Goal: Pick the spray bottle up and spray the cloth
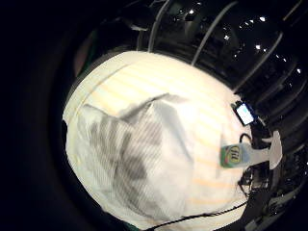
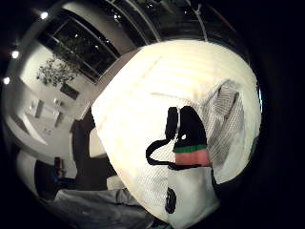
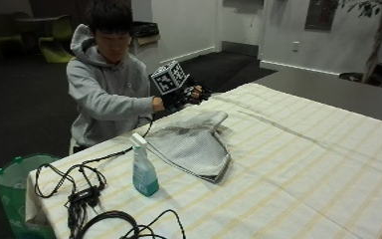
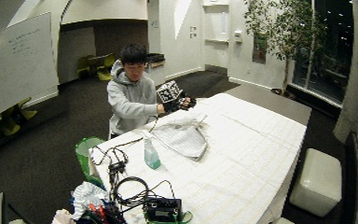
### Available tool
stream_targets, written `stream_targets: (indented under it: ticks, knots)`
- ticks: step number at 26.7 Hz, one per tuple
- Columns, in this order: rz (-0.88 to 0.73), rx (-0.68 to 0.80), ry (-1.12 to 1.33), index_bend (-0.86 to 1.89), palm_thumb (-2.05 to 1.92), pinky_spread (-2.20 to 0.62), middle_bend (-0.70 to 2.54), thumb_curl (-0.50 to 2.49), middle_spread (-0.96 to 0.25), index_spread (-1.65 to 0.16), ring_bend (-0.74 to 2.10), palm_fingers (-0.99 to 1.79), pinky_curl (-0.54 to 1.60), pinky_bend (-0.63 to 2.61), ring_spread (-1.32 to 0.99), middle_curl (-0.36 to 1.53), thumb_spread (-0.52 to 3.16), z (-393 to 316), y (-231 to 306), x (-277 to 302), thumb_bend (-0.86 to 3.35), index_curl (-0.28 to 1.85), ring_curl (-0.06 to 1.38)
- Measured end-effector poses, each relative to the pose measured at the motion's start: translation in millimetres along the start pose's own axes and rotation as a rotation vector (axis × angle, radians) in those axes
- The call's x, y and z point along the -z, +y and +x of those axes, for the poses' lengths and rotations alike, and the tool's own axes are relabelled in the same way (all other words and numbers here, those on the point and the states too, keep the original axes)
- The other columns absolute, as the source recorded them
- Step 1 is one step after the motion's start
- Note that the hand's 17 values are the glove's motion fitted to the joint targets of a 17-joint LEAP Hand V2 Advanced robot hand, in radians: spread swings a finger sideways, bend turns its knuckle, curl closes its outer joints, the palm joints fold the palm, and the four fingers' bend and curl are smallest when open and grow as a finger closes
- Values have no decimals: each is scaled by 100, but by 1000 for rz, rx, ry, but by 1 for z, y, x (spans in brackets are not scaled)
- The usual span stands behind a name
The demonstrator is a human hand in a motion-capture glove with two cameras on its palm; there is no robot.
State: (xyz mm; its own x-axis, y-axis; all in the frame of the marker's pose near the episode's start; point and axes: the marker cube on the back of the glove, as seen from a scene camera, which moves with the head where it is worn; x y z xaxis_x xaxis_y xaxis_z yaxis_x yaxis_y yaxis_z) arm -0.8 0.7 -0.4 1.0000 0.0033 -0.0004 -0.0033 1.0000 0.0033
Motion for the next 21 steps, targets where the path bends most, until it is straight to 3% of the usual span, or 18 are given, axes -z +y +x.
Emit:
stream_targets:
  ticks: [9, 21]
  knots:
    - [-19, -8, 17, 19, 61, 21, 26, 22, -5, -28, 28, 49, 18, 33, 2, 17, 74, 3, -7, -1, 33, 19, 15]
    - [-66, -13, 74, 16, 65, 25, 24, 30, -6, -32, 27, 48, 23, 29, 2, 24, 96, 6, -26, -17, 25, 25, 19]
